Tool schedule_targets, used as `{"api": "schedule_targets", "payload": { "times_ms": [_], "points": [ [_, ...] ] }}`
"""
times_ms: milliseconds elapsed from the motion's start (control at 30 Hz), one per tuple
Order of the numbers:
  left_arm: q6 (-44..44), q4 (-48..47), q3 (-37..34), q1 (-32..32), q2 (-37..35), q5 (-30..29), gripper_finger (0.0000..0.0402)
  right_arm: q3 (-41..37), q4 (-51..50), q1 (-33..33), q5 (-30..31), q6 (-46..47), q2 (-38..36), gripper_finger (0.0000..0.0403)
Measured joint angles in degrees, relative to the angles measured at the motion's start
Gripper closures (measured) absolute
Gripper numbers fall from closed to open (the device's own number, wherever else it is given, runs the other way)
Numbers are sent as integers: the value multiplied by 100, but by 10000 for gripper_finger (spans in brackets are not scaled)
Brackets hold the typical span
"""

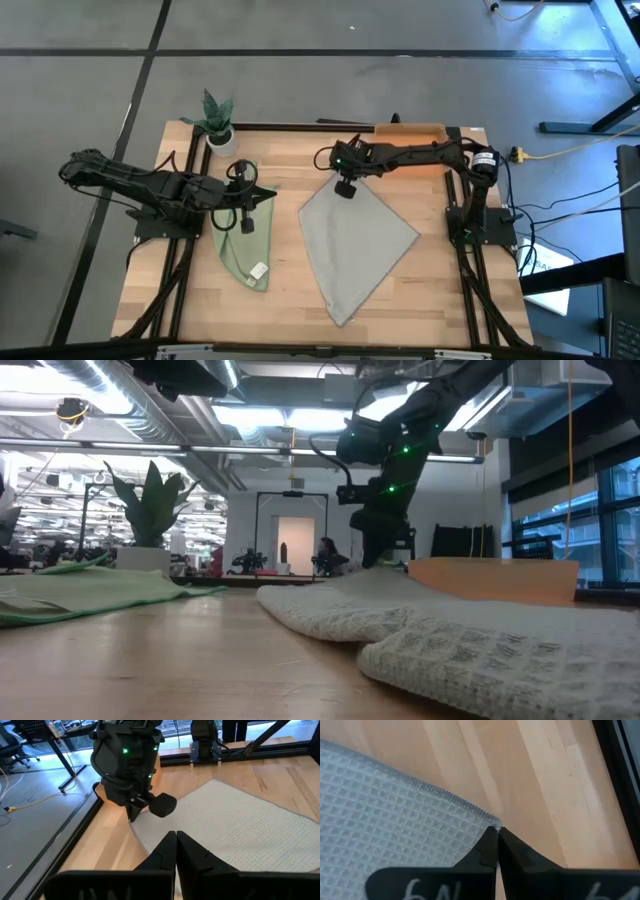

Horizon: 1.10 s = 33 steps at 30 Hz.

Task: Roll microfiber towels into tight, uniform cylinder then place into a basket
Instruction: Fold the gray microfiber towel

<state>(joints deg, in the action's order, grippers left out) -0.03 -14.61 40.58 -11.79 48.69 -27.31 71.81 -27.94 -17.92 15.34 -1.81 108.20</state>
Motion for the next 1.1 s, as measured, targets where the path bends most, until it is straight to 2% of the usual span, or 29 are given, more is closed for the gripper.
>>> {"api": "schedule_targets", "payload": {
  "times_ms": [367, 500, 633, 767, 867, 1100],
  "points": [
    [0, 0, 0, 0, 0, 0, 401, -2, 28, -58, 2, 71, 0, 288],
    [-179, 1, 0, -1, 0, 0, 401, 134, -235, -60, -90, 641, 0, 266],
    [-528, 4, 0, 0, 0, 0, 401, 576, -838, -87, -789, 1062, -7, 264],
    [-823, 4, 0, 0, 0, 72, 401, 1092, -1626, -98, -1442, 1067, -9, 269],
    [-843, 9, 0, 4, 0, 81, 401, 1377, -2257, -17, -1527, 1056, -76, 273],
    [-735, 99, 4, 8, 2, 81, 401, 1408, -2945, 139, -1518, 1470, -829, 281]
  ]
}}
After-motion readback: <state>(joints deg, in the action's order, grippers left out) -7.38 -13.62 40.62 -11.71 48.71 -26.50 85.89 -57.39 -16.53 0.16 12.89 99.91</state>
